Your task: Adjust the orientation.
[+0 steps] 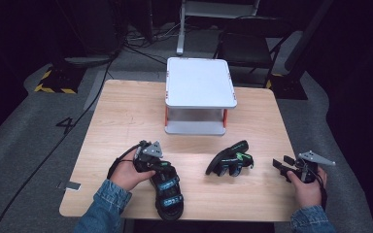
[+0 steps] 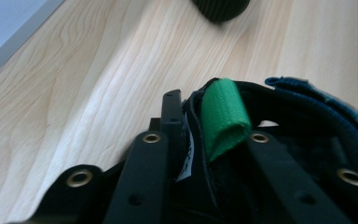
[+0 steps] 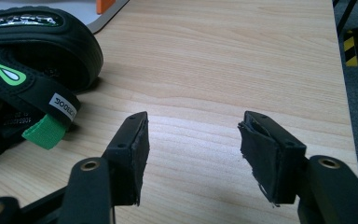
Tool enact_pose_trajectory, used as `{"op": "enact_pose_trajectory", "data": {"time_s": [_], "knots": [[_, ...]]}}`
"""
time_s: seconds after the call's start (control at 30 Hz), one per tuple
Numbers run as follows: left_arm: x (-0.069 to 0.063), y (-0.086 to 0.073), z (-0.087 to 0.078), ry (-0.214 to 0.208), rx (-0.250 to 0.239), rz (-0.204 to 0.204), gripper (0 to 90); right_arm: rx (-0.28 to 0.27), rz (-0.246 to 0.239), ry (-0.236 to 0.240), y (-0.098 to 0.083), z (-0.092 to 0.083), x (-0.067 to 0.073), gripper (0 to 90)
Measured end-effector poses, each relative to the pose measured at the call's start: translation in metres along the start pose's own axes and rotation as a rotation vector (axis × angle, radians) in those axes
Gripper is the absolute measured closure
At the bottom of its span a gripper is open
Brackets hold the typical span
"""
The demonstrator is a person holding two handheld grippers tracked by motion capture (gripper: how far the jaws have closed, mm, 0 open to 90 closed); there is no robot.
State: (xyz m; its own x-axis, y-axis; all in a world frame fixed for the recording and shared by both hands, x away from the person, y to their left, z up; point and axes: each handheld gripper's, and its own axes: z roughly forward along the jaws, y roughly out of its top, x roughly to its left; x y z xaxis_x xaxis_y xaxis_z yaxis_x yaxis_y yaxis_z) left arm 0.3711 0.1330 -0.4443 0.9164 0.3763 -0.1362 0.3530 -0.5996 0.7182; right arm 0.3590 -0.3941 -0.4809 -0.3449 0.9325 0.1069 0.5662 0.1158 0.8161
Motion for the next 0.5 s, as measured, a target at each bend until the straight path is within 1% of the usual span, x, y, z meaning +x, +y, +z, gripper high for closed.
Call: {"op": "enact_pose_trajectory", "data": {"time_s": [0.03,0.07,0.1,0.13,0.17,0.2,0.23,0.27,0.3,0.33,0.37,0.4,0.43,0.47,0.5], "knots": [[-0.001,0.002,-0.003,0.01,-0.029,-0.013,79.3,0.002,0.0,0.001,0.0,0.0,0.0,42.7],[-0.001,0.006,-0.007,0.04,-0.065,-0.033,79.5,0.001,-0.004,0.003,0.0,0.001,0.0,42.7],[-0.001,0.01,-0.01,0.074,-0.115,-0.059,79.6,0.002,-0.009,0.002,0.0,0.002,0.001,42.7],[0.0,0.012,-0.011,0.103,-0.145,-0.077,79.5,0.008,-0.006,0.003,0.001,0.003,0.001,42.8],[0.001,0.016,-0.014,0.15,-0.18,-0.105,79.6,0.006,-0.012,0.005,0.001,0.004,0.001,42.7],[0.003,0.017,-0.015,0.199,-0.209,-0.145,79.5,0.008,-0.011,0.003,0.001,0.005,0.002,42.8],[0.006,0.018,-0.016,0.274,-0.265,-0.232,79.5,0.012,-0.012,0.003,0.001,0.005,0.003,42.8],[0.01,0.016,-0.015,0.313,-0.308,-0.298,79.3,0.012,-0.02,0.004,0.001,0.006,0.003,42.8],[0.015,0.012,-0.013,0.345,-0.337,-0.352,78.9,0.016,-0.016,0.007,0.001,0.007,0.004,42.8],[0.019,0.008,-0.009,0.384,-0.332,-0.378,78.2,0.018,-0.019,0.007,0.001,0.007,0.005,42.8],[0.022,0.004,-0.005,0.418,-0.305,-0.398,77.7,0.018,-0.025,0.005,0.001,0.007,0.006,42.8],[0.025,-0.001,0.001,0.453,-0.246,-0.422,77.1,0.017,-0.028,0.006,0.0,0.007,0.006,42.7],[0.026,-0.004,0.003,0.485,-0.207,-0.442,76.6,0.021,-0.032,0.007,0.0,0.007,0.006,42.8],[0.027,-0.005,0.001,0.483,-0.189,-0.451,76.8,0.024,-0.029,0.003,0.0,0.007,0.006,42.7],[0.027,-0.006,0.0,0.468,-0.187,-0.479,76.7,0.021,-0.027,0.002,0.0,0.006,0.006,42.7]]}}
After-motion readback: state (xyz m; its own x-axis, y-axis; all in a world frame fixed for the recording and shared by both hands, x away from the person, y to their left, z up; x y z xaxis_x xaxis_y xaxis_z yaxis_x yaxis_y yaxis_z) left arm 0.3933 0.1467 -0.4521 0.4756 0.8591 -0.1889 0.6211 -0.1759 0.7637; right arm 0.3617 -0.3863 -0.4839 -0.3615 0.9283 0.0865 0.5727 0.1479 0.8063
